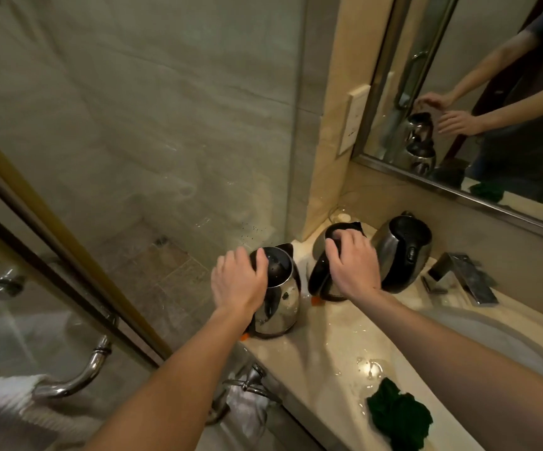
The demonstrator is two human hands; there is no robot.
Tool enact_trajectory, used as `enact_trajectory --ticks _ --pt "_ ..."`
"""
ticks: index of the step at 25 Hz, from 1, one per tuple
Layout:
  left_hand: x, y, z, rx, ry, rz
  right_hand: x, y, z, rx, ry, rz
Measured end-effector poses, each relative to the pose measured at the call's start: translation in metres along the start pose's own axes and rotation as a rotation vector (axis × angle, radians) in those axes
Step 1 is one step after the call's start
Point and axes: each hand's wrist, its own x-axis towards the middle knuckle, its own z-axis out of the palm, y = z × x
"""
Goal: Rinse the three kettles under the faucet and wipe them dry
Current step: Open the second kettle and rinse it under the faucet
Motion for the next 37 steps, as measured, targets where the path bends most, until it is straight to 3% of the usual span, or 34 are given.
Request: enact_trajectory --ticks 3,5,9,13,19,30,37 --pt "-0.002 0.045 0.008 -0.059 -0.031 0.182 0.000 0.035 -0.025 -0.311 0.054 -0.002" --pt "-0.005 0.072 0.019 -0.165 -0.091 0.206 0.003 0.053 -0.038 -0.412 0.067 0.034" --pt "0.006 0.101 0.060 -0.309 -0.210 -0.005 0.017 0.086 -0.050 -0.503 0.042 0.043" --pt "0.019 0.107 0.091 -0.345 -0.291 -0.251 0.032 0.105 -0.051 -0.498 0.040 0.045" --pt "0.022 0.115 0.112 -0.383 -0.355 -0.387 0.047 0.121 -0.043 -0.474 0.021 0.032" --pt "0.011 0.114 0.127 -0.777 -0.358 -0.471 0.046 0.136 -0.042 -0.440 0.039 0.012" --pt "-0.001 0.119 0.099 -0.801 -0.291 -0.403 0.022 0.132 -0.057 -0.389 0.090 0.017"
